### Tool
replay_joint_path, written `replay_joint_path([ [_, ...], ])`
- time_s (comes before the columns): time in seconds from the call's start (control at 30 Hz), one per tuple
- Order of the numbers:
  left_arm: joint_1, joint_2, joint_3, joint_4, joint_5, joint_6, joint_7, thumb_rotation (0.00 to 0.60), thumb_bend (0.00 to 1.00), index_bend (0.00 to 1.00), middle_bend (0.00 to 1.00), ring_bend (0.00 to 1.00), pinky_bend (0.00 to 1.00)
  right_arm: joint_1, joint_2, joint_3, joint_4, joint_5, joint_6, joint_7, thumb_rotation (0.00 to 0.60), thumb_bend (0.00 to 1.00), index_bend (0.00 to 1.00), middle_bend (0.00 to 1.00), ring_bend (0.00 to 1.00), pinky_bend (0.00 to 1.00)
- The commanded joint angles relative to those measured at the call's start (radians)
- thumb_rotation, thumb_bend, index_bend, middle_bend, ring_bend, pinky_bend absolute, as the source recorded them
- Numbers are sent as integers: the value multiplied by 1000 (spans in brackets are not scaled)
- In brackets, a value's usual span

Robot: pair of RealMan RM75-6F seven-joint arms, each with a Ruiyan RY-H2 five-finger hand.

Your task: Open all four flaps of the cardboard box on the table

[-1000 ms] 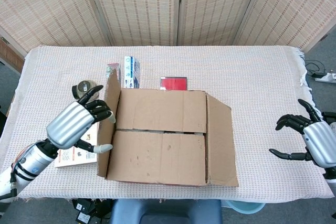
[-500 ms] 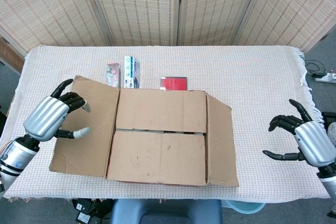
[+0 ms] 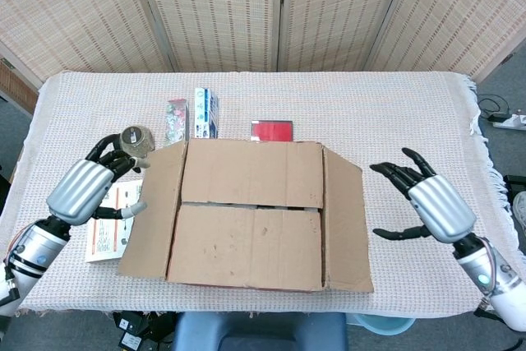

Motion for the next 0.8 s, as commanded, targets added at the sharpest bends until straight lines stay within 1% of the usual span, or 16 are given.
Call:
replay_joint_path([
  [0.03, 7, -15, 5, -7, -2, 0, 22, 3, 171, 255, 388, 269, 0, 97, -41, 47, -44, 60, -115, -56, 409, 137, 16, 119, 224, 29],
  [0.07, 9, -19, 7, -7, 1, 1, 30, 10, 172, 246, 385, 268, 0, 114, -52, 56, -50, 72, -134, -67, 413, 137, 3, 98, 206, 29],
  [0.1, 12, -25, 9, -9, 3, 2, 40, 35, 175, 237, 382, 267, 0, 136, -66, 67, -57, 89, -158, -84, 416, 137, 0, 85, 193, 29],
  [0.17, 15, -32, 12, -11, 10, 5, 53, 116, 189, 224, 376, 267, 0, 167, -90, 83, -64, 114, -189, -114, 423, 137, 0, 70, 174, 29],
  [0.2, 18, -38, 14, -12, 14, 8, 59, 170, 201, 218, 374, 267, 0, 188, -105, 92, -68, 133, -211, -135, 428, 137, 0, 63, 167, 29],
  [0.3, 25, -50, 17, -9, 33, 20, 70, 377, 228, 207, 370, 266, 0, 238, -147, 111, -72, 185, -266, -192, 443, 137, 0, 50, 152, 30],
  [0.33, 27, -54, 19, -8, 38, 23, 74, 429, 231, 207, 369, 266, 0, 252, -160, 115, -70, 201, -280, -212, 449, 137, 0, 47, 148, 29],
  [0.43, 33, -62, 24, -9, 54, 27, 76, 482, 231, 207, 367, 266, 0, 291, -210, 125, -55, 252, -309, -291, 473, 137, 0, 38, 138, 29],
  [0.47, 35, -63, 27, -10, 60, 26, 76, 488, 231, 207, 367, 266, 0, 304, -233, 127, -46, 272, -313, -324, 477, 137, 0, 35, 135, 29],
  [0.63, 42, -62, 35, -15, 78, 27, 78, 504, 231, 207, 365, 265, 0, 337, -300, 127, -16, 341, -318, -425, 484, 137, 0, 24, 128, 29],
  [0.8, 49, -58, 38, -13, 83, 27, 71, 509, 231, 206, 363, 263, 0, 349, -337, 120, 9, 377, -307, -475, 484, 137, 0, 21, 125, 29],
])
